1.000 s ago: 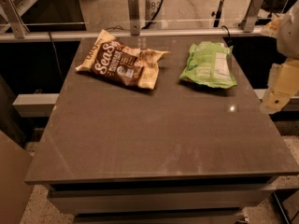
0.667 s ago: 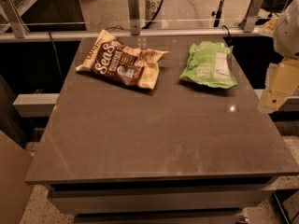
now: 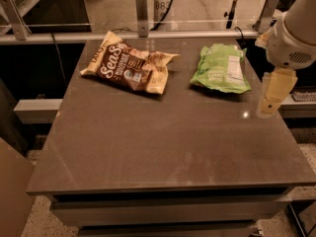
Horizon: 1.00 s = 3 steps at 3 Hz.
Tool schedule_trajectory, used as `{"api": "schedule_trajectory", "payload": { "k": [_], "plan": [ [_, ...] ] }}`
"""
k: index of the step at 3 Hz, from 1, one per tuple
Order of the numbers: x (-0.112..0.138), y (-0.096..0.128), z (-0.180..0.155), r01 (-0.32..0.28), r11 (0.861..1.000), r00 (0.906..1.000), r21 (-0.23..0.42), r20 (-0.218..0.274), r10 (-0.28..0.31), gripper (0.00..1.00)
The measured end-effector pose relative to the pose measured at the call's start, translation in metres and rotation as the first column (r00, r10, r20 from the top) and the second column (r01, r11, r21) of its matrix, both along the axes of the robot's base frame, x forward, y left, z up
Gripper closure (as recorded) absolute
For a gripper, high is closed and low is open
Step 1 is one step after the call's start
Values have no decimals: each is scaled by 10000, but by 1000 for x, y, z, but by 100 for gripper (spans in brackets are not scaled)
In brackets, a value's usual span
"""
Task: Pick green rice chip bag
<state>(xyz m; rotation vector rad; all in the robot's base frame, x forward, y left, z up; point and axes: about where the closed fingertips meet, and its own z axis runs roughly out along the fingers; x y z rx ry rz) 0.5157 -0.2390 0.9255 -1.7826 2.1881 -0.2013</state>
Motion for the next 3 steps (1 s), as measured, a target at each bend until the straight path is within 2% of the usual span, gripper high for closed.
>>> {"api": "schedule_trajectory", "payload": {
  "k": [1,3],
  "plan": [
    [25,-9,-19,136,9995,9999,-281,-3,-136,0],
    [78,-28,-57,-93,9978,9994,-649,339,116,0]
  ]
}}
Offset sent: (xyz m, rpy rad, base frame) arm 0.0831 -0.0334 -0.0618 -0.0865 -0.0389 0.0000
